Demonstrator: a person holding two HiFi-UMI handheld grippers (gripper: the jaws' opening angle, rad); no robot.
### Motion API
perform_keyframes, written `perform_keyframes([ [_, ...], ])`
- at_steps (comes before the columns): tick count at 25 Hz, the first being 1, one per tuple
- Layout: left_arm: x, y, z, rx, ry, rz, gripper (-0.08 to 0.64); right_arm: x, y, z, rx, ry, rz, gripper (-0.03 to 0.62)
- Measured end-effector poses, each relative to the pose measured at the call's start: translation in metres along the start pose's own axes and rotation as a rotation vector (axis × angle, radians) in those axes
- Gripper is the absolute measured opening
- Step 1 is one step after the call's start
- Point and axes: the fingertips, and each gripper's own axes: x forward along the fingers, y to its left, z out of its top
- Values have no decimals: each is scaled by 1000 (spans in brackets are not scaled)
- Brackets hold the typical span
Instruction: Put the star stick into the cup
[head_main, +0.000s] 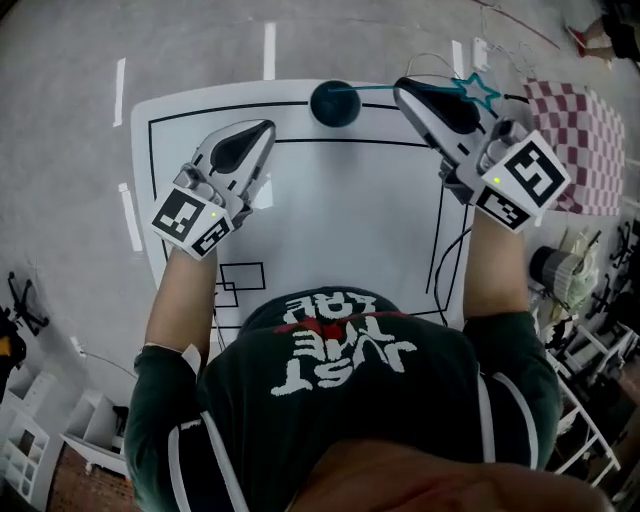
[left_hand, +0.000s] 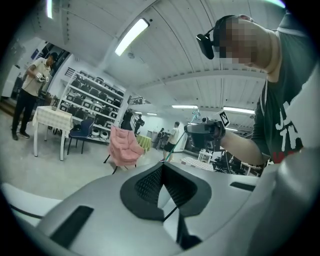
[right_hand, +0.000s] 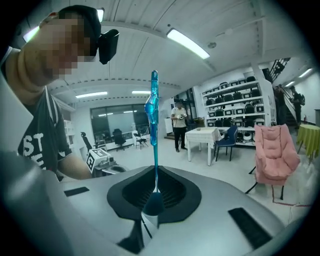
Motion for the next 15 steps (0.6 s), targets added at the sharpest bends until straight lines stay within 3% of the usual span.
perform_keyframes([
  [6,16,12,-30,34,10,-19,9,29,2,-35,-30,86,51,43],
  [15,23,6,-44,62,32,-64,9,47,3,-52,-69,148,72,43],
])
